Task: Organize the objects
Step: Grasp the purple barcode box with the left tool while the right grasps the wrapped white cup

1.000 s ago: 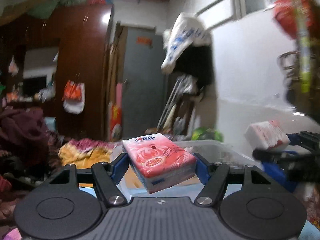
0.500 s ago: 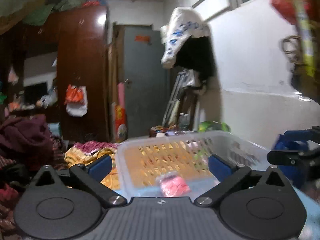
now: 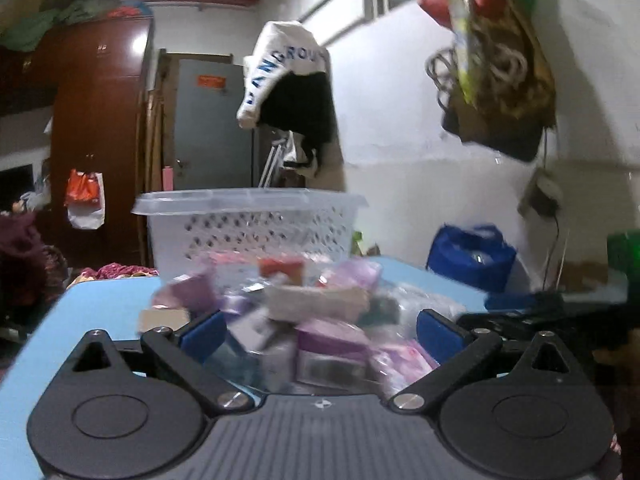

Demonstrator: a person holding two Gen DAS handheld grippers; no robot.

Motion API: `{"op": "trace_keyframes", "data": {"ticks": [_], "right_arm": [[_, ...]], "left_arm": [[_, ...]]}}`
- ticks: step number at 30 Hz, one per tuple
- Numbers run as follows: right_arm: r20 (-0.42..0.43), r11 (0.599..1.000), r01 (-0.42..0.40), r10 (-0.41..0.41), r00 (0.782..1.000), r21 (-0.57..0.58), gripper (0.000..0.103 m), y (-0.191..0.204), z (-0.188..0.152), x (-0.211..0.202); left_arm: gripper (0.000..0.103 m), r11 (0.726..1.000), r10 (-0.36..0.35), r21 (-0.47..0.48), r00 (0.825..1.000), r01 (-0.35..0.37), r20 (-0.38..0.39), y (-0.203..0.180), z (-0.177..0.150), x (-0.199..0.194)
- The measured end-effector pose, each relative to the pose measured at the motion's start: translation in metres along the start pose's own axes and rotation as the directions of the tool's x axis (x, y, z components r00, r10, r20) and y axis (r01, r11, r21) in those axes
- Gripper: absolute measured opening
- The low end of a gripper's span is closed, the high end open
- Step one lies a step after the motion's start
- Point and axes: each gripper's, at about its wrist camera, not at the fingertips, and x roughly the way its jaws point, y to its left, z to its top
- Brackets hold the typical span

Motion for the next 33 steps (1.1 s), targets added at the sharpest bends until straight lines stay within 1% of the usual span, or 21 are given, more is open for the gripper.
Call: {"op": "trace_keyframes", "data": {"ticks": [1,3,4,5,6,8,9,10,11,13,16,18,19,20,21,22,25,28,33], "right_arm": [[-0.009,1.0,0.007,-0.007,1.0,-0.009,0.091,0.0,0.001,0.004],[-0.041,1.0,-0.019,0.019,0.999,-0.002,0.084,-0.002,-0.003,0.009],[-0.05,1.0,-0.029,0.029,0.998,-0.003,0.084,-0.002,-0.007,0.008],[-0.051,0.999,-0.03,0.029,0.998,-0.014,0.084,-0.001,-0.006,0.011],[-0.047,0.999,-0.023,0.022,0.999,-0.03,0.082,0.001,-0.007,0.012],[-0.036,0.998,-0.023,0.021,0.999,-0.063,0.074,0.006,-0.009,0.013],[-0.036,0.996,-0.028,0.025,0.999,-0.08,0.069,0.01,-0.011,0.012],[-0.037,0.994,-0.035,0.031,0.999,-0.099,0.065,0.014,-0.018,0.008],[-0.037,0.992,-0.039,0.035,0.999,-0.117,0.065,0.017,-0.02,0.007],[-0.038,0.988,-0.042,0.037,0.999,-0.147,0.064,0.02,-0.024,0.0],[-0.036,0.986,-0.081,0.076,0.996,-0.145,0.064,0.02,-0.025,-0.007],[-0.046,0.985,-0.079,0.073,0.996,-0.151,0.063,0.021,-0.024,-0.004],[-0.046,0.985,-0.079,0.072,0.996,-0.151,0.062,0.021,-0.024,-0.003],[-0.045,0.986,-0.081,0.075,0.996,-0.146,0.062,0.021,-0.023,-0.002],[-0.042,0.986,-0.086,0.081,0.996,-0.14,0.061,0.02,-0.023,-0.003],[-0.034,0.987,-0.091,0.087,0.996,-0.131,0.06,0.019,-0.023,-0.005],[0.0,0.991,-0.093,0.093,0.996,-0.098,0.06,0.013,-0.021,-0.013],[0.026,0.994,-0.087,0.089,0.996,-0.071,0.06,0.008,-0.018,-0.018],[0.045,0.997,-0.078,0.079,0.996,-0.024,0.06,-0.002,-0.017,-0.022]], "left_arm": [[0.099,1.0,-0.007,0.006,1.0,0.007,-0.011,-0.003,-0.002,0.006],[0.095,1.0,-0.004,0.011,0.999,0.005,-0.033,-0.004,-0.005,0.013],[0.092,1.0,0.007,0.018,0.999,-0.006,-0.041,-0.005,-0.008,0.017],[0.087,0.999,0.022,0.025,0.999,-0.02,-0.045,-0.005,-0.01,0.021],[0.084,0.999,0.032,0.028,0.998,-0.031,-0.047,-0.005,-0.012,0.022],[0.072,0.999,0.031,0.021,0.998,-0.03,-0.047,-0.002,-0.014,0.024],[0.071,1.0,0.023,0.019,0.999,-0.022,-0.049,0.0,-0.015,0.024],[0.067,0.999,0.028,0.024,0.999,-0.027,-0.041,-0.002,-0.015,0.024],[0.064,0.999,0.035,0.032,0.999,-0.034,-0.037,-0.002,-0.016,0.024],[0.064,0.999,0.031,0.045,0.999,-0.03,-0.034,-0.002,-0.017,0.024],[0.066,0.997,0.039,0.064,0.999,-0.038,-0.024,-0.004,-0.018,0.025],[0.066,0.997,0.043,0.068,0.999,-0.042,-0.022,-0.006,-0.019,0.026],[0.061,0.997,0.045,0.066,0.999,-0.044,-0.02,-0.006,-0.019,0.025],[0.053,0.998,0.03,0.052,0.999,-0.029,-0.015,-0.004,-0.019,0.023],[0.053,1.0,0.011,0.029,1.0,-0.011,-0.009,-0.001,-0.018,0.021],[0.053,1.0,0.009,0.014,1.0,-0.009,0.004,0.001,-0.018,0.018],[0.053,1.0,0.024,-0.006,0.998,-0.023,0.055,0.007,-0.016,0.007],[0.053,0.999,0.032,-0.033,0.996,-0.03,0.087,0.016,-0.014,0.0],[0.053,0.994,0.042,-0.104,0.993,-0.031,0.106,0.035,-0.011,-0.006]]}}
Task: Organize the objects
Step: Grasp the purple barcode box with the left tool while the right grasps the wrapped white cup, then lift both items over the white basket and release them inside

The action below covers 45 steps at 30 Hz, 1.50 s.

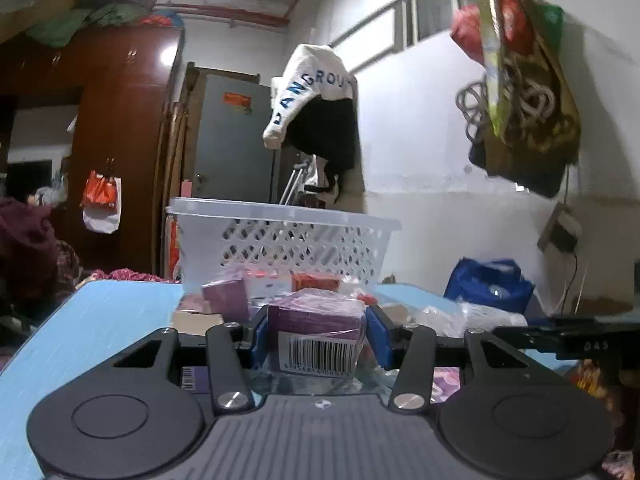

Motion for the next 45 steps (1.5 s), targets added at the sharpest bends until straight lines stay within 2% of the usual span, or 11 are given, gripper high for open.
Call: {"op": "trace_keyframes", "data": {"ticks": [16,21,24,30,31,32,33,34,36,41,45], "right_arm": [[0.072,0.999,0.038,-0.037,0.997,-0.012,0.059,0.001,0.019,-0.002],[0.181,0.998,0.007,0.006,0.983,-0.067,0.059,0.012,0.079,0.014],[0.255,0.987,0.065,-0.025,0.967,-0.147,0.059,0.024,0.127,0.05],[0.101,0.971,0.113,-0.093,0.991,-0.212,0.059,0.029,0.16,0.144],[0.084,0.972,0.101,-0.085,0.993,-0.21,0.059,0.029,0.159,0.151],[0.078,0.974,0.084,-0.068,0.995,-0.21,0.06,0.031,0.157,0.157],[0.068,0.975,0.062,-0.049,0.996,-0.212,0.065,0.031,0.154,0.161],[0.04,0.977,0.048,-0.041,0.998,-0.209,0.083,0.031,0.153,0.163],[0.051,0.982,0.083,-0.076,0.996,-0.169,0.103,0.033,0.15,0.15],[0.054,0.998,-0.005,0.008,0.998,-0.065,0.103,0.019,0.128,0.083],[-0.022,0.997,0.02,-0.022,1.0,-0.08,0.103,0.005,0.087,0.058]], "left_arm": [[0.053,0.997,0.006,-0.073,0.999,-0.002,0.045,0.026,0.015,-0.005],[0.053,0.998,0.063,0.016,0.993,-0.065,0.096,0.014,0.082,0.025],[0.053,0.992,0.118,0.032,0.992,-0.119,0.034,0.017,0.127,0.075],[0.055,0.987,0.155,-0.024,0.985,-0.157,-0.076,0.043,0.151,0.143],[0.066,0.988,0.149,-0.023,0.984,-0.152,-0.096,0.045,0.151,0.151],[0.091,0.988,0.151,-0.011,0.982,-0.153,-0.111,0.046,0.149,0.158],[0.101,0.985,0.173,0.0,0.978,-0.174,-0.119,0.046,0.147,0.163],[0.103,0.98,0.199,0.006,0.973,-0.2,-0.118,0.048,0.145,0.164],[0.103,0.979,0.203,0.001,0.974,-0.204,-0.096,0.051,0.143,0.154],[0.103,0.994,0.1,-0.05,0.995,-0.101,-0.028,0.059,0.124,0.095],[0.103,0.996,0.089,0.001,0.992,-0.089,-0.089,0.056,0.089,0.068]]}}
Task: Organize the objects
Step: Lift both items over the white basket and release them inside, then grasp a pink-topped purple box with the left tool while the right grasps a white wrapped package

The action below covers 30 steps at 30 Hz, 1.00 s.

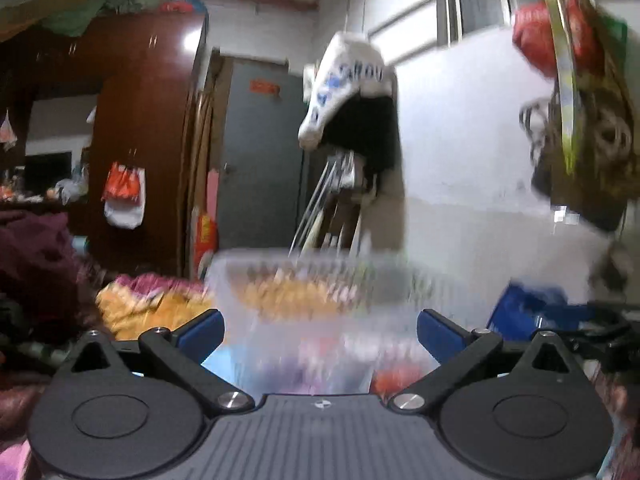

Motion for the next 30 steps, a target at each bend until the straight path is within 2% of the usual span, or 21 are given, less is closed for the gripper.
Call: {"op": "trace_keyframes", "data": {"ticks": [2,5,8,12,14,15,16,20,24,26,30], "right_arm": [[-0.054,0.999,0.029,-0.028,0.998,0.018,0.103,-0.01,-0.016,0.004],[-0.126,0.996,0.036,-0.025,0.992,0.084,0.103,-0.028,-0.035,0.008],[-0.16,0.992,0.032,-0.013,0.987,0.119,0.092,-0.037,-0.04,0.013],[-0.167,0.998,0.022,-0.012,0.986,0.057,0.088,-0.029,-0.044,0.011],[-0.162,0.999,0.014,-0.007,0.987,0.04,0.078,-0.029,-0.05,0.004],[-0.17,0.999,0.009,-0.002,0.986,0.041,0.065,-0.029,-0.053,0.004],[-0.183,0.999,0.017,-0.011,0.983,0.031,0.06,-0.028,-0.054,0.004],[-0.214,0.999,0.033,-0.036,0.976,-0.014,0.059,-0.023,-0.059,0.01],[-0.248,0.998,0.016,-0.029,0.968,-0.053,0.059,-0.014,-0.06,0.023],[-0.262,0.997,0.027,-0.045,0.964,-0.075,0.045,-0.011,-0.061,0.027],[-0.258,0.997,0.029,-0.047,0.965,-0.071,0.044,-0.014,-0.063,0.025]], "left_arm": [[0.103,1.0,0.003,-0.029,0.999,-0.004,-0.042,0.004,-0.015,0.002],[0.101,0.998,0.009,-0.063,0.997,-0.013,-0.076,0.011,-0.026,0.01],[0.1,0.997,0.035,-0.071,0.996,-0.041,-0.082,0.015,-0.03,0.016],[0.099,0.998,0.033,-0.049,0.995,-0.038,-0.097,0.011,-0.036,0.019],[0.098,0.999,0.027,-0.039,0.994,-0.032,-0.101,0.009,-0.04,0.018],[0.097,0.999,0.023,-0.037,0.994,-0.027,-0.103,0.008,-0.041,0.019],[0.097,0.999,0.023,-0.037,0.994,-0.027,-0.103,0.007,-0.042,0.019],[0.097,0.999,0.027,-0.033,0.995,-0.03,-0.098,0.005,-0.045,0.02],[0.097,0.999,0.012,-0.032,0.994,-0.015,-0.107,0.003,-0.046,0.023],[0.093,0.999,0.025,-0.019,0.994,-0.028,-0.109,0.0,-0.046,0.024],[0.08,0.999,0.027,-0.021,0.989,-0.03,-0.145,-0.002,-0.046,0.031]]}}
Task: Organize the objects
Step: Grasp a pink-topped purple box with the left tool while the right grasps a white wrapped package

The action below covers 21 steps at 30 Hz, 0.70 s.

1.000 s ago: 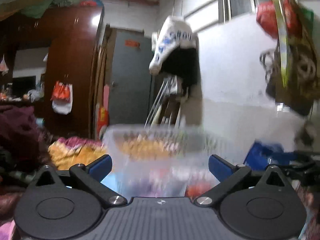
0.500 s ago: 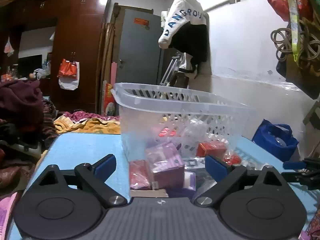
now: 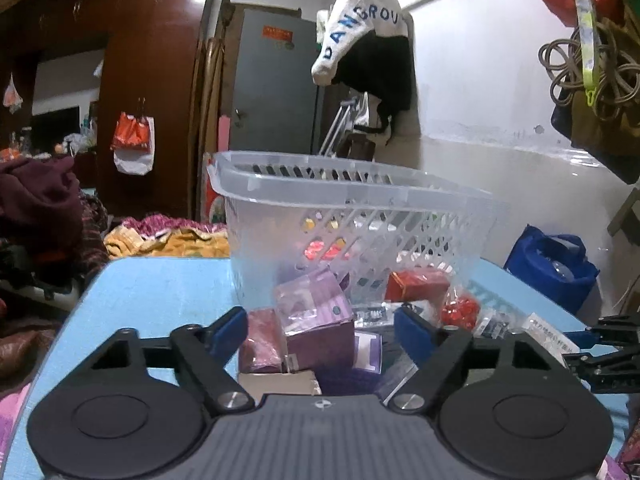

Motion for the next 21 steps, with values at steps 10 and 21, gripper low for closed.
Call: {"op": "trace_keyframes", "data": {"ticks": [10,21], "right_arm": [[0.049,1.0,0.01,-0.011,0.999,0.028,0.042,-0.003,-0.003,-0.006],[0.108,0.998,0.017,-0.024,0.994,0.062,0.042,-0.004,-0.006,-0.013]], "left_arm": [[0.044,0.999,-0.031,-0.021,0.999,0.031,0.021,0.0,-0.006,-0.005],[0.044,0.992,-0.113,-0.026,0.979,0.119,0.169,-0.001,-0.016,-0.023]]}}
